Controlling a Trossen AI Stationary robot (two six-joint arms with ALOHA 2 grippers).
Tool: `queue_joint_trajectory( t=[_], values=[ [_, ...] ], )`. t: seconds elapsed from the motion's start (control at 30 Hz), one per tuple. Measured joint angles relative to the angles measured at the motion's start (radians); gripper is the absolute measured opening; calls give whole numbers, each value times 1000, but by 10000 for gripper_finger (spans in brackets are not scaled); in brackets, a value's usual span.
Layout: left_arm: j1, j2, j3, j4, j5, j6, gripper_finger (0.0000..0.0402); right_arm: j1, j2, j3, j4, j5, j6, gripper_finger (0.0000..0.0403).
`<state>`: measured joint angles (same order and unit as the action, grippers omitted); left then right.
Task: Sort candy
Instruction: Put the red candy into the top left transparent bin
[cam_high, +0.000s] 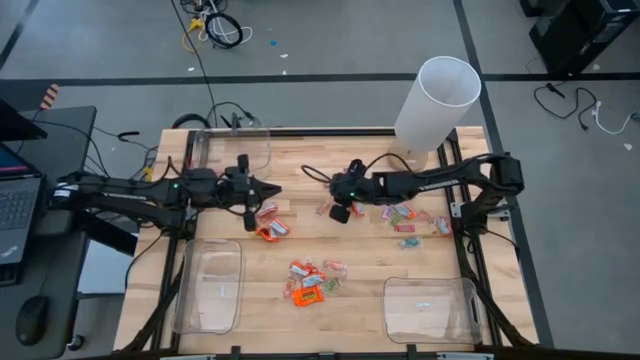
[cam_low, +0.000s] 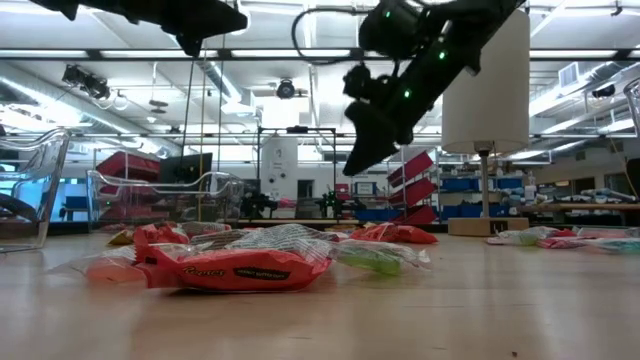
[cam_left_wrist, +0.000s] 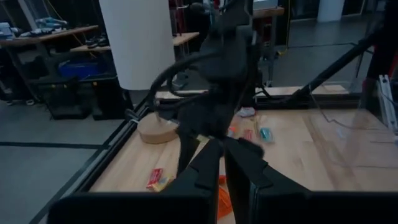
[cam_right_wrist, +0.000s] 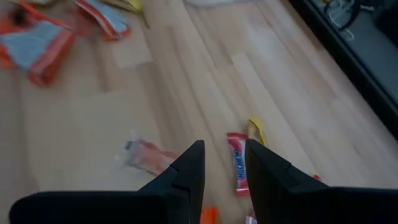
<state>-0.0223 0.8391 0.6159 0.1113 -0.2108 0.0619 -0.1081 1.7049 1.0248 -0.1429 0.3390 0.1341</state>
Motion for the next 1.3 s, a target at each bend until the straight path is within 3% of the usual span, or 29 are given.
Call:
queue_joint_trajectory(
  t=[0.7, 1.3],
  values=[
    [0, -10, 0, -36, 1, -14, 29, -34, 142, 0, 20, -8, 49, 100],
    [0, -10, 0, -114, 1, -14, 29, -42, 144, 0, 22, -2, -138, 100]
  ],
)
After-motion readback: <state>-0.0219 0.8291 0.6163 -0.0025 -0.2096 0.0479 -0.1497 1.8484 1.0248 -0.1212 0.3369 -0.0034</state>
